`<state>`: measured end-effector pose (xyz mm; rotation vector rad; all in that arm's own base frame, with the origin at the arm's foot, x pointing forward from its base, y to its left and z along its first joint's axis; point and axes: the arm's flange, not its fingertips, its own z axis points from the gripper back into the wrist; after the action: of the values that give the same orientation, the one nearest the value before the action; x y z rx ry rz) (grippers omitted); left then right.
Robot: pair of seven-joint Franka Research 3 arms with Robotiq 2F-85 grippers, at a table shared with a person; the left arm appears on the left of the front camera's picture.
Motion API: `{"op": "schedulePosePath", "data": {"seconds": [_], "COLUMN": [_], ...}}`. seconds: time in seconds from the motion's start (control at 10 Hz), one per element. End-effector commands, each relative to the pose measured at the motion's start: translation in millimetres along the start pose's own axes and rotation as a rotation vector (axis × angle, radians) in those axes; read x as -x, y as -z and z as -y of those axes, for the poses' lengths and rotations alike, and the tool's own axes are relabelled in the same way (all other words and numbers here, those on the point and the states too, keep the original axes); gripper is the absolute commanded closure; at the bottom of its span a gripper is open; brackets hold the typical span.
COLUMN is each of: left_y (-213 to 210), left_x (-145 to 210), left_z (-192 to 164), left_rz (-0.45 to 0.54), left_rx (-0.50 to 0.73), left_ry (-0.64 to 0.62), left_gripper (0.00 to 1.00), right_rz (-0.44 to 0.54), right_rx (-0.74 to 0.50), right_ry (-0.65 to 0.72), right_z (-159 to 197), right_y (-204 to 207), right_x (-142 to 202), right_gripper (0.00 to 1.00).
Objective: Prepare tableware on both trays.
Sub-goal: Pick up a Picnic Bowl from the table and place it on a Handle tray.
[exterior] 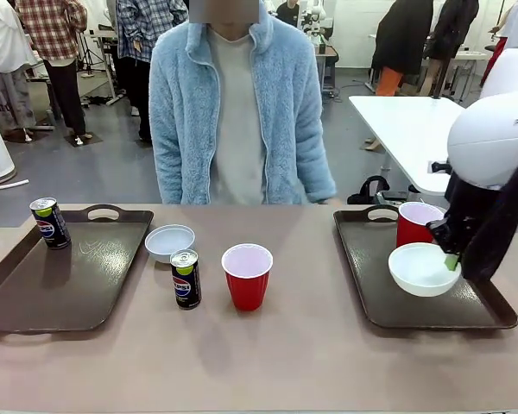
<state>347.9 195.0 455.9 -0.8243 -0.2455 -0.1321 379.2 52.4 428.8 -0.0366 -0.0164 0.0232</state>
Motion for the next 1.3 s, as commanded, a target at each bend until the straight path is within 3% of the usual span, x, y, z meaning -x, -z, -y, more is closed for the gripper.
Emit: {"op": "schedulePosePath", "data": {"seconds": [0.0, 0.5, 0.9, 1.0, 1.1, 1.2], "left_y": [-2, -2, -2, -2, -2, -2], "left_x": [0, 0, 0, 0, 0, 0], "left_z": [1, 1, 1, 1, 1, 1], "left_rz": [0.009, 0.009, 0.009, 0.009, 0.009, 0.009], "left_rx": [0.012, 0.012, 0.012, 0.012, 0.012, 0.012], "left_ry": [-0.005, -0.005, -0.005, -0.005, -0.005, -0.005], "left_gripper": [0.00, 0.00, 0.00, 0.00, 0.00, 0.00], "right_rz": [-0.031, -0.117, -0.160, -0.170, -0.171, -0.170], "right_rx": [-0.041, -0.082, -0.051, -0.045, -0.035, -0.027], "right_ry": [0.005, 0.071, 0.088, 0.095, 0.089, 0.086], "right_z": [-5, 6, 6, 6, 5, 3], "right_y": [15, 49, 64, 63, 61, 58], "right_x": [-32, -66, -72, -72, -71, -70], "right_gripper": [0.96, 0.96, 0.96, 0.67, 0.47, 0.10]}}
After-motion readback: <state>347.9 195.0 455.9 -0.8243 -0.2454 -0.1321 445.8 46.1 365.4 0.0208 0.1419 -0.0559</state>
